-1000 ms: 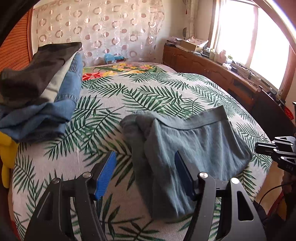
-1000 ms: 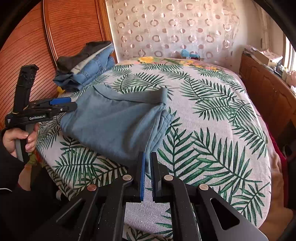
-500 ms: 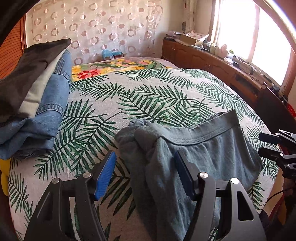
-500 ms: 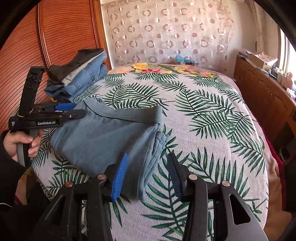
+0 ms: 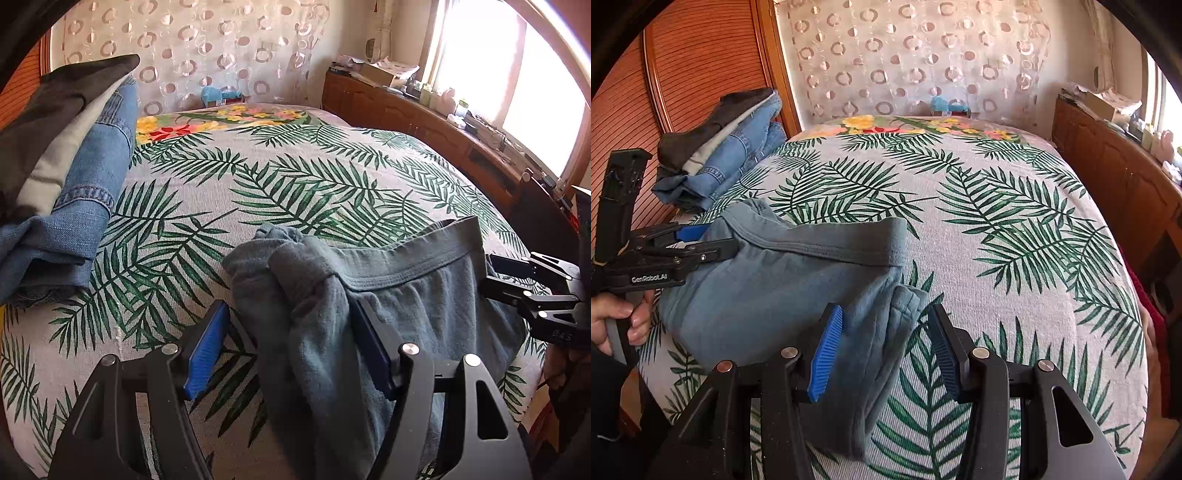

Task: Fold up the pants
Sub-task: 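Grasp the folded edge with the right gripper while the left gripper grasps beside it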

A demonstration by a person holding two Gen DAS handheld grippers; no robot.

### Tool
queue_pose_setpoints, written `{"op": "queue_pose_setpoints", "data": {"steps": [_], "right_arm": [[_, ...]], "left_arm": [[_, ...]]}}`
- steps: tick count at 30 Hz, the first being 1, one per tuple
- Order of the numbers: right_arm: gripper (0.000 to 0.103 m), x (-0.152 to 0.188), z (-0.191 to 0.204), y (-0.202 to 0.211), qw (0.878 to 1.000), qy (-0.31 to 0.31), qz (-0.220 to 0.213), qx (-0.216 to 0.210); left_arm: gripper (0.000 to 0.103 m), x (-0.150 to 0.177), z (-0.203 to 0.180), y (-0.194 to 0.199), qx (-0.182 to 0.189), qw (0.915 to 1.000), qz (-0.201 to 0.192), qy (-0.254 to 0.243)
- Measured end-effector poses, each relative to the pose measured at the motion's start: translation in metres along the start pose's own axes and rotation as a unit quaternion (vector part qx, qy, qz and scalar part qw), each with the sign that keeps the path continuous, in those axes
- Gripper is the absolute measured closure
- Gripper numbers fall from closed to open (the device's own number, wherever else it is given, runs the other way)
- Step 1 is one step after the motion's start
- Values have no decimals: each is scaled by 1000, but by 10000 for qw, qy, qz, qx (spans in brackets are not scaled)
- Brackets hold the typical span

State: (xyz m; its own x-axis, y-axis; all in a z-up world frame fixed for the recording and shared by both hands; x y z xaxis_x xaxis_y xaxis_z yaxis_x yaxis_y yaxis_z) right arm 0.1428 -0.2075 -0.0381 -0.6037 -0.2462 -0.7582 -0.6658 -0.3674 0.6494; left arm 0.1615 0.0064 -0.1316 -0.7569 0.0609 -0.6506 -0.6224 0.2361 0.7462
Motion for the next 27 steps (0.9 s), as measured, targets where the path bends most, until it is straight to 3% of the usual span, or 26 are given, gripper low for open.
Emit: {"op": "queue_pose_setpoints", "data": {"steps": [19, 27], "right_arm": [[51, -5, 0, -16, 10000, 68, -11, 57], [51, -4, 2, -15, 9999, 122, -6, 121]], "left_arm": [[33, -12, 3, 2, 25, 10000, -18, 20], [33, -23, 10, -11, 308, 9992, 250, 81]]}}
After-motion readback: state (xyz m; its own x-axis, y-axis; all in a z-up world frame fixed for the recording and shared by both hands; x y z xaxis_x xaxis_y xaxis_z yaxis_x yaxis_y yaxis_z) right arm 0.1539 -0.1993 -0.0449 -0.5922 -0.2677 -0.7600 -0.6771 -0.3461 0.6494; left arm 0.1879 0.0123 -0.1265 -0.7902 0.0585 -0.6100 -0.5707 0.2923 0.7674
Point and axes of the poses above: each gripper's, at about its wrist camera, not at the fingertips, and y roughly against the way its jaws point, z to its left, x to its underside, the point moved 3 cm from there along -y, roughly the way its jaws point, and after that the axes turned 1 degree about y, right-handed, at the moved point
